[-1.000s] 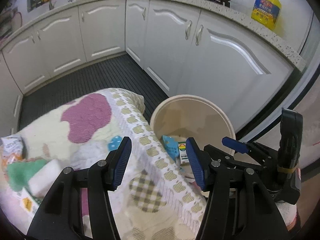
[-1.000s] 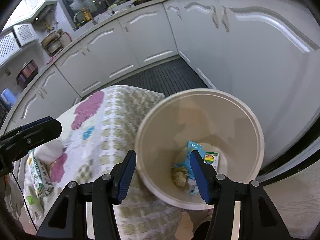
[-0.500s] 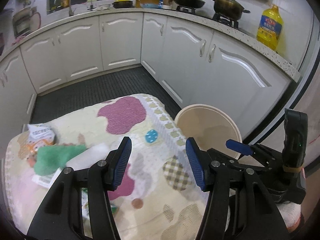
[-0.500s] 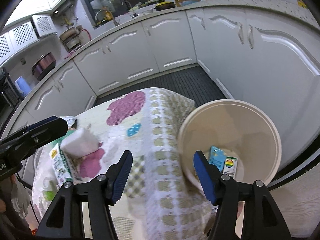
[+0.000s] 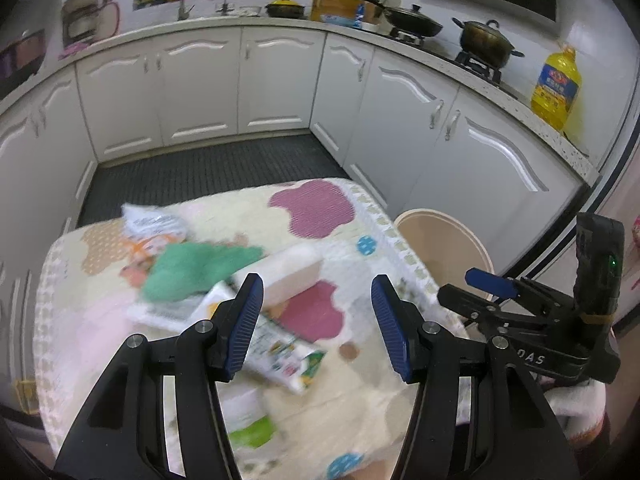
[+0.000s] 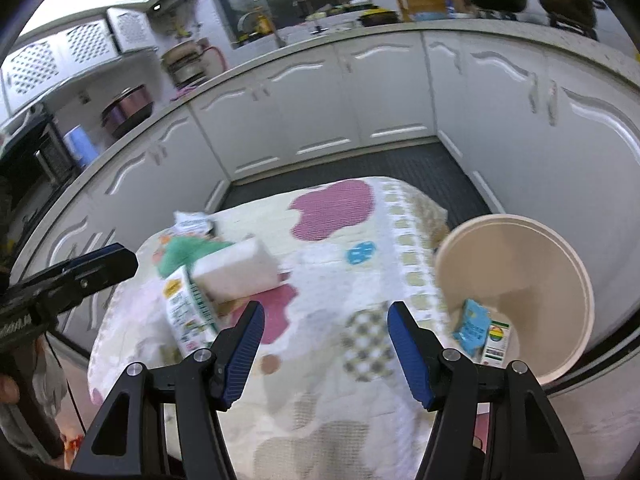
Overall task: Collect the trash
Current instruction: 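Move both open tools back over the table toward the remaining trash, then grasp the white tissue with the left tool while the right tool grasps the green-labelled bag, then carry tissue and bag over the beige bin and open both tools to drop them, then move both open tools back over the table toward the snack bag and milk carton, then grasp the white snack bag with the left tool while the right tool grasps the milk carton, then carry snack bag and milk carton over the beige bin and open both tools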
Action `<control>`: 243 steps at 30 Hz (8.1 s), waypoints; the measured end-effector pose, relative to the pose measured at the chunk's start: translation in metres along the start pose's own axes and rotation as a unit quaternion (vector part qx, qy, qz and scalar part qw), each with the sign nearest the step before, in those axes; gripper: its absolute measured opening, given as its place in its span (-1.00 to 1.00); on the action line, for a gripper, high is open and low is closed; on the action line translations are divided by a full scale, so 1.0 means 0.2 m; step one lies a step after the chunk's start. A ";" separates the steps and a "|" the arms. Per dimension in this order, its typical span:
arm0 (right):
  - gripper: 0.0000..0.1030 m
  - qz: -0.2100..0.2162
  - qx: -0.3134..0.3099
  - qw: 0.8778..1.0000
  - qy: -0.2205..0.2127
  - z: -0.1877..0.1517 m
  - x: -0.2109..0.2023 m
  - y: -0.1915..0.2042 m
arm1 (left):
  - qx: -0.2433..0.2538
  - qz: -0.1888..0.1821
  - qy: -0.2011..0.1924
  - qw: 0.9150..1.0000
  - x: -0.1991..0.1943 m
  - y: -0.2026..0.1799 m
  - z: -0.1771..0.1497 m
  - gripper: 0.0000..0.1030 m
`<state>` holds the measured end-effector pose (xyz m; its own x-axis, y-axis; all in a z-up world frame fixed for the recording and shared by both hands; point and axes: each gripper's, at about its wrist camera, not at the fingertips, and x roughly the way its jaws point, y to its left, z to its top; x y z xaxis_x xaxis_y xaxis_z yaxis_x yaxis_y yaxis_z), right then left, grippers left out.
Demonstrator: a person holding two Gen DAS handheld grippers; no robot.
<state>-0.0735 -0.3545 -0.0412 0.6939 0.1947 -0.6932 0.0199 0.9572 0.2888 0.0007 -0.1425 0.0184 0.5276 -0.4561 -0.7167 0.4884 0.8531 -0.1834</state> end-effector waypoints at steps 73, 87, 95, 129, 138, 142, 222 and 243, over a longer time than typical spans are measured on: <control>-0.63 0.019 0.033 0.999 -0.025 0.00 -0.17 -0.33 | 0.062 -0.082 0.051 0.993 0.26 -0.40 0.10 -0.60; -0.63 -0.058 0.102 0.993 -0.022 0.00 -0.15 -0.79 | 0.094 -0.084 0.073 0.989 0.61 -0.79 0.23 -0.60; -0.63 -0.065 0.117 0.991 -0.011 -0.04 -0.11 -0.92 | 0.088 -0.084 0.086 0.989 0.78 -0.88 0.25 -0.60; -0.25 -0.101 0.153 0.982 0.037 -0.10 0.11 -1.08 | 0.047 -0.081 0.125 0.988 1.08 -0.92 0.19 0.03; -0.25 -0.099 0.148 0.983 0.033 -0.09 0.10 -1.04 | 0.049 -0.077 0.113 0.989 1.03 -0.91 0.19 0.02; -0.24 -0.098 0.147 0.984 0.030 -0.09 0.08 -1.02 | 0.048 -0.076 0.107 0.990 1.00 -0.89 0.19 0.03; 0.00 0.160 -0.140 0.971 0.106 -0.04 0.58 0.59 | -0.220 0.027 0.047 0.974 0.49 1.12 0.18 -0.73; -0.02 0.159 -0.113 0.980 0.039 -0.01 0.19 0.47 | -0.152 0.017 -0.047 0.987 -0.15 0.83 0.17 -0.75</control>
<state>-0.0480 -0.2568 -0.0418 0.5826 0.4981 -0.6422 -0.3537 0.8669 0.3514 0.0892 0.0036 0.0321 0.6094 -0.4347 -0.6630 0.2455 0.8986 -0.3636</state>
